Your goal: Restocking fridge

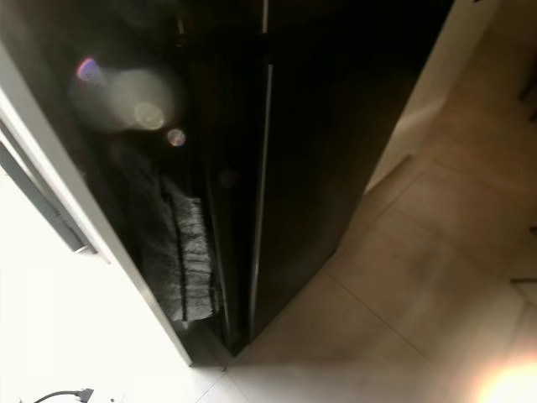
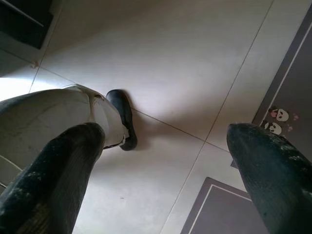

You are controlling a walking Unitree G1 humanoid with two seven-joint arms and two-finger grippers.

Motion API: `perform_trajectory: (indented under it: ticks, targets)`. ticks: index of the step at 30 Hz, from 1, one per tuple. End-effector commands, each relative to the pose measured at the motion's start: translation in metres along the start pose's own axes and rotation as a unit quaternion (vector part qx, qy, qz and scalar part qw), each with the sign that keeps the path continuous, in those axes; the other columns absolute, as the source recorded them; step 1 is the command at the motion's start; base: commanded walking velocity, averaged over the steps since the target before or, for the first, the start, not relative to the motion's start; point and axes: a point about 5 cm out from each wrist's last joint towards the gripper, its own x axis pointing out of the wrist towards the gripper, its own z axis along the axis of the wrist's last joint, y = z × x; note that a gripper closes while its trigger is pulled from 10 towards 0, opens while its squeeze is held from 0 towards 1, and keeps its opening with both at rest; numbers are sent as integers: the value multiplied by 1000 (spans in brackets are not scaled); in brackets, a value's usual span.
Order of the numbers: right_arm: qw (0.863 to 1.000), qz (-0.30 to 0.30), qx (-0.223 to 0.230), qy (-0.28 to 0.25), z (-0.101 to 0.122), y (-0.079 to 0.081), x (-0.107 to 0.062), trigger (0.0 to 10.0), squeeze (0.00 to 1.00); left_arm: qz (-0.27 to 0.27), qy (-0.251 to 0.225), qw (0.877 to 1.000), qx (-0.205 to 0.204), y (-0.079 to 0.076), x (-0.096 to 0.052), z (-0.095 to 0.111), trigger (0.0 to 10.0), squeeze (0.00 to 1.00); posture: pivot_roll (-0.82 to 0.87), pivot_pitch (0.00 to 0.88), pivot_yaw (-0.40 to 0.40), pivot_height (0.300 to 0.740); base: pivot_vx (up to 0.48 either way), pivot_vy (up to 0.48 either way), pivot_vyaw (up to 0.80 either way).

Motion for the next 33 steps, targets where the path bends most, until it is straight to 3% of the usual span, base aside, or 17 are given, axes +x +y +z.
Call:
perform_trajectory:
  ticks: [1,9,13,23,33]
  targets:
    - [1000,0,4,1,-2,1,0,10000,0,7,25,1000,5,4,-2,-14,10000,0,176,80,-40,740,0,480,0]
    - [1000,2,1,7,-3,2,0,10000,0,9,25,1000,5,4,-2,-14,10000,0,177,80,-41,740,0,447,-518]
    - [1000,3,1,8,-3,2,0,10000,0,11,26,1000,7,11,-3,-17,10000,0,176,71,-38,740,0,0,-788]
    - [1000,-5,15,-1,-3,2,0,10000,0,9,27,999,17,11,-3,-18,10000,0,156,41,-32,740,0,0,-772]
    - [1000,-5,14,-9,-1,3,0,10000,0,11,28,999,18,15,-4,-19,10000,0,158,41,-33,740,0,0,0]
